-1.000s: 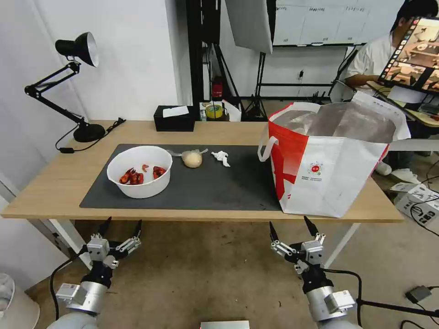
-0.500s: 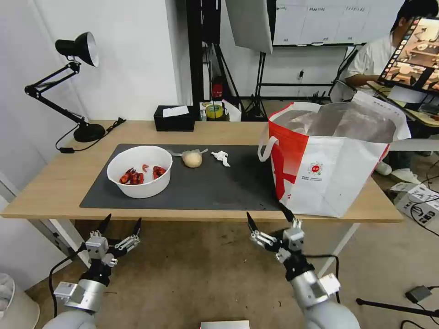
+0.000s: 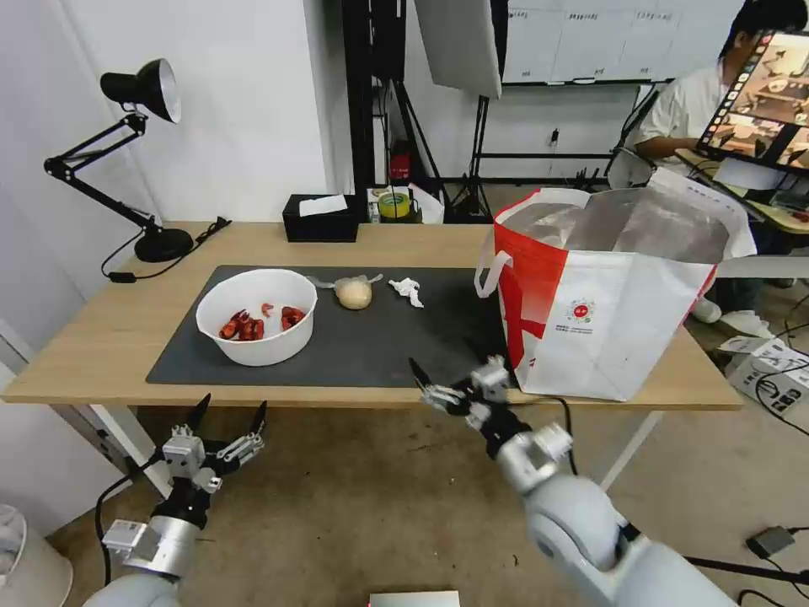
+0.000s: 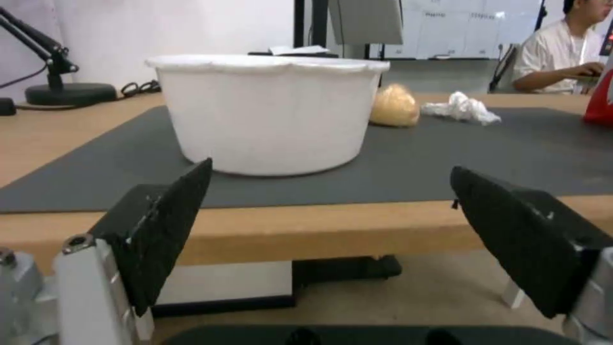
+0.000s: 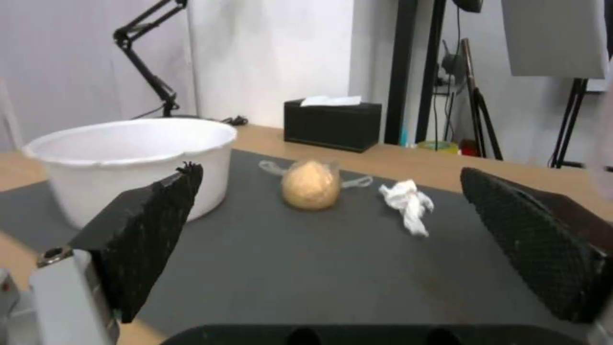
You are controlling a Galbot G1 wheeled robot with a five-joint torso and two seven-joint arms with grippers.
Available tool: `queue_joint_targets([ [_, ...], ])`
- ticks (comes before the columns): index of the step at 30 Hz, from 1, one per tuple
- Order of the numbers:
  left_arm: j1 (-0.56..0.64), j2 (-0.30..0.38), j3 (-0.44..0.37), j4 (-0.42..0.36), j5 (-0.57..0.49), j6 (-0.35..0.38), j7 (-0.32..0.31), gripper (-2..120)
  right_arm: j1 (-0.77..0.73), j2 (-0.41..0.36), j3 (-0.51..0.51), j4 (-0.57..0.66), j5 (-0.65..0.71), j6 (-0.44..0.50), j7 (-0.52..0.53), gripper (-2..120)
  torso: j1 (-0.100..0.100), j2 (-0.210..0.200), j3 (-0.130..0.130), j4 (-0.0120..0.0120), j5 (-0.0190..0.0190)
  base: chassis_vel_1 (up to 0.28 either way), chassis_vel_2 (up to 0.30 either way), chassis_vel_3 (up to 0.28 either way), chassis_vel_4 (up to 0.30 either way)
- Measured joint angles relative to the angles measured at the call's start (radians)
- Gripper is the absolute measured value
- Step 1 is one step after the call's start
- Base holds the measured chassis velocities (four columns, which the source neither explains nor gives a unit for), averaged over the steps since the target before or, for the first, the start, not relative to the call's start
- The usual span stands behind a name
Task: Pick up the trash from the table and place it into the takeout bag.
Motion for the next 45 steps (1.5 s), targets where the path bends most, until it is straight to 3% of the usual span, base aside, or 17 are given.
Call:
queue_joint_targets([
  [10, 0.017, 0.01, -0.007, -0.003, 0.002, 0.003, -0.002, 100, 0.313, 0.137, -0.17, -0.178, 0.099, -0.163, 0.238, 100, 0.0, 0.0, 0.0, -0.0003, -0.0003, 0.0, 0.0, 0.0, 0.0],
  [13, 0.019, -0.006, -0.006, 0.006, 0.004, 0.003, -0.002, 100, 0.432, 0.19, -0.219, -0.281, 0.155, -0.224, 0.339, 100, 0.0, 0.0, 0.0, -0.0001, -0.0002, 0.0, 0.0, 0.0, 0.0],
  [21, 0.012, -0.019, -0.008, 0.008, -0.003, 0.003, -0.002, 100, 0.54, 0.281, -0.241, -0.426, 0.229, -0.29, 0.467, 100, 0.0, 0.0, 0.0, -0.0002, -0.0002, 0.0, 0.0, 0.0, 0.0],
  [24, 0.01, -0.021, -0.008, 0.011, -0.005, 0.003, -0.002, 100, 0.58, 0.357, -0.238, -0.533, 0.246, -0.323, 0.535, 100, 0.0, 0.0, 0.0, -0.0003, -0.0002, 0.0, 0.0, 0.0, 0.0],
  [32, 0.003, -0.017, -0.008, 0.01, -0.008, 0.003, -0.002, 100, 0.638, 0.463, -0.217, -0.723, 0.247, -0.356, 0.562, 100, 0.0, 0.0, 0.0, -0.0002, -0.0001, 0.0, 0.0, 0.0, 0.0],
  [45, -0.012, -0.02, -0.013, 0.011, -0.011, 0.003, -0.003, 100, 0.692, 0.526, -0.186, -0.905, 0.254, -0.362, 0.508, 100, 0.0, 0.0, 0.0, -0.0003, -0.0001, 0.0, 0.0, 0.0, 0.0],
])
